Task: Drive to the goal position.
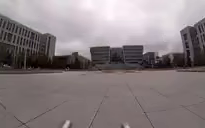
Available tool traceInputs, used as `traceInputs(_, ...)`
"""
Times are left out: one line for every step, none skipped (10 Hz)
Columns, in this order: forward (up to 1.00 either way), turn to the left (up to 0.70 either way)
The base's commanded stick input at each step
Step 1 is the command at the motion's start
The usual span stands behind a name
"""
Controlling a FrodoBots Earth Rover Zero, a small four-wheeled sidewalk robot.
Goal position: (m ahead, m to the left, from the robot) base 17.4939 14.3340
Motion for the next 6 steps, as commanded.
traceInputs(1.00,0.00)
traceInputs(1.00,0.00)
traceInputs(1.00,0.00)
traceInputs(1.00,0.00)
traceInputs(1.00,0.00)
traceInputs(1.00,0.00)
